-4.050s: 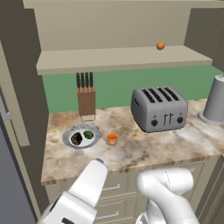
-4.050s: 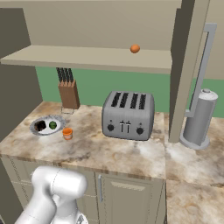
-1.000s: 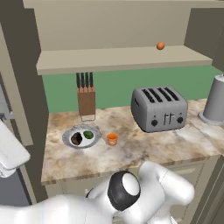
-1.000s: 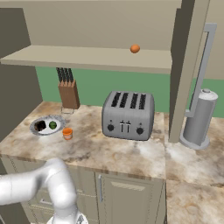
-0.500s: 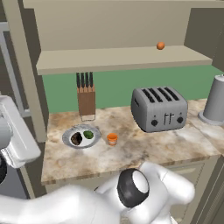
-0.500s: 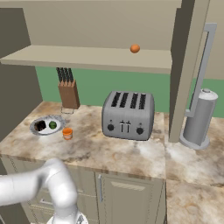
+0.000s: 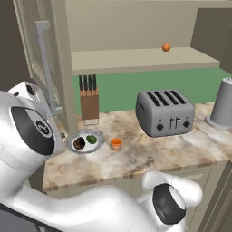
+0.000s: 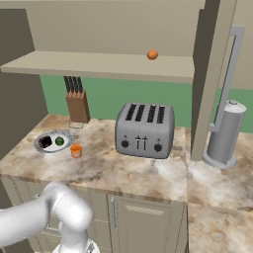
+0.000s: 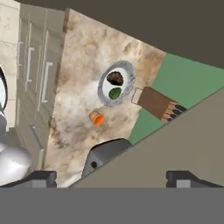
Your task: Pick the avocado and bread from the counter and place them on the plate. Then pick the jam from the cabinet and place it next to the plate. Lastly close the cabinet door.
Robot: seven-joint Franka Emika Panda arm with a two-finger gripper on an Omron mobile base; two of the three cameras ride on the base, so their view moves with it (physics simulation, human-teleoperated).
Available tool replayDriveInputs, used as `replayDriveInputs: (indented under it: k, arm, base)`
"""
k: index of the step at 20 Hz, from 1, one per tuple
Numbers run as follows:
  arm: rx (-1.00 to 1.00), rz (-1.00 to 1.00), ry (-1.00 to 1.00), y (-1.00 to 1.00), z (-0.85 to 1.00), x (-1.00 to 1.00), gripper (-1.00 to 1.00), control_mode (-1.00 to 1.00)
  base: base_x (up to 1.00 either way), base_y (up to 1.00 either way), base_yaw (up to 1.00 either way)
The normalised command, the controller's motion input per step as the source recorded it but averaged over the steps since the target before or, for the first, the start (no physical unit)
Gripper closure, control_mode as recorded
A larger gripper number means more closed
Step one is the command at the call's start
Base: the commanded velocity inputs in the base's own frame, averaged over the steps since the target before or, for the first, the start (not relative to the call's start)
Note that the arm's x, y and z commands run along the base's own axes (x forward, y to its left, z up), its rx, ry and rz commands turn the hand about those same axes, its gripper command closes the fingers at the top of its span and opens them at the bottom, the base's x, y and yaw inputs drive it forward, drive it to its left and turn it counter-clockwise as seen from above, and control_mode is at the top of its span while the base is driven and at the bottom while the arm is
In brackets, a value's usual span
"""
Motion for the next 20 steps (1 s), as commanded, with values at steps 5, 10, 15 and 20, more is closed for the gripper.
replayDriveInputs:
  k: [5,10,15,20]
  arm:
    - [0.19,0.23,0.0,-1.0,0.43,0.12,-1.0,-1.0]
    - [0.15,0.21,0.0,-1.0,0.13,0.42,-1.0,-1.0]
    - [0.03,0.06,0.0,-1.0,-0.22,0.97,-1.0,-1.0]
    - [0.0,0.0,-0.01,-0.99,-0.29,1.0,-1.0,-1.0]
  base:
    - [0.0,0.0,0.0]
    - [0.0,0.0,0.0]
    - [0.0,0.0,0.0]
    - [0.0,0.0,0.0]
